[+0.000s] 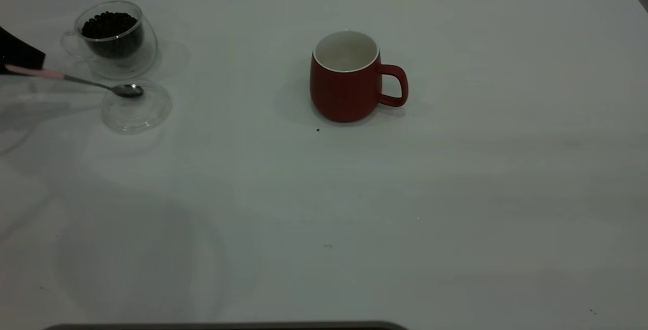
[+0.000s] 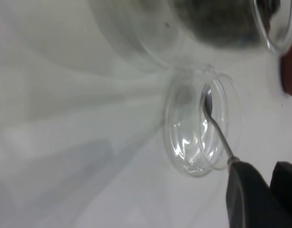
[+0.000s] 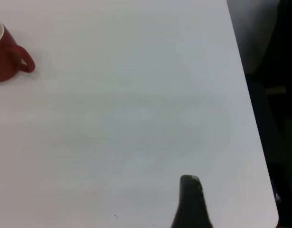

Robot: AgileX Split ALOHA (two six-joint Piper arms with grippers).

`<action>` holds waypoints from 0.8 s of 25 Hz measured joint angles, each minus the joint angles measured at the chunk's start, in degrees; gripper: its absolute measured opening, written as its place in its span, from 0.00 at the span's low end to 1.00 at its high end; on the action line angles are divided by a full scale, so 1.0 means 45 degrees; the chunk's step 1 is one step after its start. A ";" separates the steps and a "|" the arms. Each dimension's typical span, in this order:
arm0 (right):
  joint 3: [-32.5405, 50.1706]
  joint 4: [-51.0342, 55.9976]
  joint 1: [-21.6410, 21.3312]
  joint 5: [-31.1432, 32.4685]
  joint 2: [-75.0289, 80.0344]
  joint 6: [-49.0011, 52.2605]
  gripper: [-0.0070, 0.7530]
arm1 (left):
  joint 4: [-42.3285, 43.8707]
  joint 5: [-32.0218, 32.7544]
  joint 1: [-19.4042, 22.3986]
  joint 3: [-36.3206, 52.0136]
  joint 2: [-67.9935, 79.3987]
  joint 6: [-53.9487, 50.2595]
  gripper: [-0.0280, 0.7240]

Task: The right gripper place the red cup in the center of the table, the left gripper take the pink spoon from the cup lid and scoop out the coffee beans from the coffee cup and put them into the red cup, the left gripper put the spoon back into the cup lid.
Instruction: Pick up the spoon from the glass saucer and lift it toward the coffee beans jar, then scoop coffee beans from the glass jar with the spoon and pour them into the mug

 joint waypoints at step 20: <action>0.0000 0.0000 0.0000 0.0000 0.0000 0.0000 0.79 | 0.0726 0.0177 -0.1201 0.0517 -0.4045 -0.0976 0.20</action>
